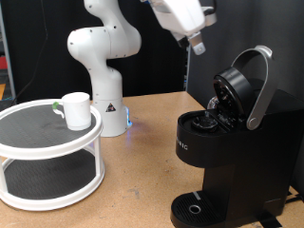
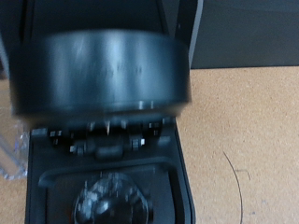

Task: Make a cup of coffee with the keurig machine

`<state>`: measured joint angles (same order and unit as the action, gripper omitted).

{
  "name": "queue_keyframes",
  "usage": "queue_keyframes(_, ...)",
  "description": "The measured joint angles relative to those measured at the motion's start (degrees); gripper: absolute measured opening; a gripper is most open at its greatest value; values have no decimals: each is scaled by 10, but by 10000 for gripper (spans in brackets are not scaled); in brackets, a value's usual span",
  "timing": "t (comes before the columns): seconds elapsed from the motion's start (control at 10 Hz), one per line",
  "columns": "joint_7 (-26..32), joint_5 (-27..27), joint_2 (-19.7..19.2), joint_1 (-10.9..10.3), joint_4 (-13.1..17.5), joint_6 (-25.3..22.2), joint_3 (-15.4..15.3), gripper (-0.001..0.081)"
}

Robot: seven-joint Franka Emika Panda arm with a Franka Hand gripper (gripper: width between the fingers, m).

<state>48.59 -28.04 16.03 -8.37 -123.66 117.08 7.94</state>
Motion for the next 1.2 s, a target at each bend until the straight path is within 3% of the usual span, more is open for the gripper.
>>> queue_keyframes(0.6,-92,4,-9,-15,0,48,-83,807)
queue_keyframes(1.1,-133,3,-11,-16,4,74,-121,782)
queue_keyframes(1.2,-140,3,-11,-17,5,77,-127,607)
